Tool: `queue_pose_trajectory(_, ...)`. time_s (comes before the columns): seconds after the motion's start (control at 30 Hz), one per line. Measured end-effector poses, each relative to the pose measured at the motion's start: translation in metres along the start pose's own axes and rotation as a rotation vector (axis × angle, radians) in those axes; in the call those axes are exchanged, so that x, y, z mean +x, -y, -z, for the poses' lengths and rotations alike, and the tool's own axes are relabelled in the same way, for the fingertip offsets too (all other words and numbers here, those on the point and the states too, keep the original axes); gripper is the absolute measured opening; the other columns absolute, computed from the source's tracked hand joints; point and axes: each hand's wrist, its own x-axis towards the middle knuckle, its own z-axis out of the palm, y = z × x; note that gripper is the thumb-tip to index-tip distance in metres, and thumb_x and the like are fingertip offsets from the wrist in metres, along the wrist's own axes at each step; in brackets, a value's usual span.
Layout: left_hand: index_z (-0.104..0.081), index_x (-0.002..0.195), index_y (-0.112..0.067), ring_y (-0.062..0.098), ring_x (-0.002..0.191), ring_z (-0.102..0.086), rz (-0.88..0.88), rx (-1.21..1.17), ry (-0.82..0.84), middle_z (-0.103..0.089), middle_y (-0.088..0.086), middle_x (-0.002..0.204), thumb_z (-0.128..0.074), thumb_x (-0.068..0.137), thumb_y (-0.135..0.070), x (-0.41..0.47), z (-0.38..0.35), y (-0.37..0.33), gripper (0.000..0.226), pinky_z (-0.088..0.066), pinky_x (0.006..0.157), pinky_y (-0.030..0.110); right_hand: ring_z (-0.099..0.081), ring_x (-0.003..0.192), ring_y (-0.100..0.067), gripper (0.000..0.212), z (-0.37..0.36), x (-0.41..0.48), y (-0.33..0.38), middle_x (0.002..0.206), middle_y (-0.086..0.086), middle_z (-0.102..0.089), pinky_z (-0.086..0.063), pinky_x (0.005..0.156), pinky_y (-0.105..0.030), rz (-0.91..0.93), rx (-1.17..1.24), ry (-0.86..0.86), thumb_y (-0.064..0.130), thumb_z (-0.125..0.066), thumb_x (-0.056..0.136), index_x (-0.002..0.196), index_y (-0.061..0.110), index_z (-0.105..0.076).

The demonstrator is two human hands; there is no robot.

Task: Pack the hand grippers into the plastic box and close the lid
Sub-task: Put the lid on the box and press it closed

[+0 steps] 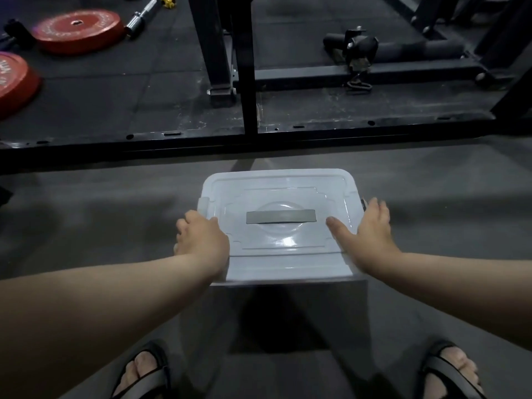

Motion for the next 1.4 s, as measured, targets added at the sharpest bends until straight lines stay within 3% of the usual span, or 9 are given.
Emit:
queue_pose_trajectory(0.1, -0.035, 0.128, -0.005, 0.04, 0.122, -0.044, -0.027, -0.011, 0.025, -0.038, 0.017, 0.14, -0.029, 0.104, -0.032, -0.003, 0.0, 0.004, 0.036, -0.036, 0.096, 0.049, -0.057, 0.117, -0.027, 0.11, 0.005, 0.006, -0.006, 0.134, -0.005, -0.052, -0.05, 0.098, -0.047, -0.173, 0.265, 0.069, 0.079, -0.071, 0.054, 0.136, 0.013, -0.039)
queue_pose_trajectory(0.17, -0.033, 0.132, -0.006, 0.038, 0.122, -0.044, -0.058, 0.0, 0.025, -0.038, 0.015, 0.142, -0.023, 0.104, -0.03, -0.003, -0.001, 0.006, 0.038, -0.036, 0.092, 0.047, -0.067, 0.094, -0.02, 0.099, 0.011, 0.008, -0.005, 0.112, 0.003, -0.065, -0.058, 0.084, -0.043, -0.167, 0.274, 0.038, 0.081, -0.075, 0.044, 0.118, 0.02, -0.051)
queue_pose_trajectory(0.33, -0.021, 0.148, -0.012, 0.036, 0.127, -0.041, -0.123, 0.019, 0.034, -0.032, 0.011, 0.15, -0.02, 0.103, -0.028, 0.0, -0.002, 0.009, 0.047, -0.036, 0.098, 0.049, -0.056, 0.107, -0.026, 0.095, 0.012, 0.007, 0.005, 0.122, 0.001, -0.049, -0.05, 0.093, -0.048, -0.033, 0.049, -0.107, 0.075, -0.075, 0.053, 0.122, 0.02, -0.041)
queue_pose_trajectory(0.53, -0.04, 0.128, -0.007, 0.033, 0.093, -0.045, -0.151, 0.004, 0.022, -0.048, 0.014, 0.132, -0.024, 0.102, -0.034, 0.006, 0.004, 0.014, 0.041, -0.035, 0.078, 0.039, -0.056, 0.104, -0.026, 0.084, 0.01, 0.012, -0.001, 0.121, 0.0, -0.039, -0.05, 0.095, -0.046, -0.05, 0.159, 0.014, 0.068, -0.075, 0.063, 0.126, 0.02, -0.047)
queue_pose_trajectory(0.67, -0.036, 0.135, -0.008, 0.041, 0.109, -0.051, -0.156, 0.031, 0.024, -0.046, 0.015, 0.136, -0.023, 0.104, -0.037, 0.01, 0.001, 0.013, 0.045, -0.035, 0.08, 0.041, -0.059, 0.104, -0.024, 0.071, 0.007, 0.013, -0.001, 0.12, -0.001, -0.056, -0.051, 0.089, -0.041, 0.031, 0.188, 0.019, 0.06, -0.072, 0.073, 0.125, 0.02, -0.047)
queue_pose_trajectory(0.97, -0.024, 0.147, -0.006, 0.044, 0.12, -0.048, -0.17, 0.083, 0.05, -0.038, 0.015, 0.147, -0.022, 0.105, -0.037, 0.012, 0.001, 0.01, 0.052, -0.039, 0.093, 0.047, -0.058, 0.104, -0.026, 0.063, 0.003, 0.011, 0.005, 0.125, -0.003, -0.055, -0.052, 0.086, -0.043, 0.067, 0.047, 0.001, 0.056, -0.064, 0.083, 0.127, 0.016, -0.043)
queue_pose_trajectory(1.13, -0.017, 0.15, -0.004, 0.043, 0.12, -0.049, -0.175, 0.115, 0.064, -0.034, 0.015, 0.15, -0.02, 0.106, -0.032, 0.009, 0.003, 0.006, 0.052, -0.038, 0.089, 0.045, -0.029, 0.142, -0.031, 0.083, -0.004, 0.004, 0.012, 0.159, -0.01, -0.02, -0.035, 0.11, -0.048, 0.07, -0.098, -0.028, 0.054, -0.045, 0.095, 0.155, 0.009, -0.009)
queue_pose_trajectory(1.23, -0.015, 0.148, -0.004, 0.042, 0.117, -0.049, -0.174, 0.112, 0.093, -0.033, 0.016, 0.148, -0.019, 0.105, -0.029, 0.011, 0.002, 0.006, 0.05, -0.036, 0.085, 0.044, -0.015, 0.146, -0.03, 0.08, -0.006, 0.001, 0.017, 0.162, -0.009, -0.006, -0.027, 0.112, -0.046, 0.07, -0.17, -0.023, 0.05, -0.035, 0.1, 0.155, 0.007, 0.003)
queue_pose_trajectory(1.4, 0.001, 0.154, -0.006, 0.036, 0.137, -0.032, -0.264, 0.143, 0.147, -0.015, 0.015, 0.158, -0.021, 0.104, -0.022, 0.011, 0.008, 0.006, 0.057, -0.033, 0.106, 0.048, -0.003, 0.149, -0.026, 0.078, -0.001, 0.0, 0.015, 0.163, -0.006, 0.004, -0.016, 0.119, -0.042, 0.133, -0.211, 0.025, 0.049, -0.03, 0.101, 0.155, 0.007, 0.006)
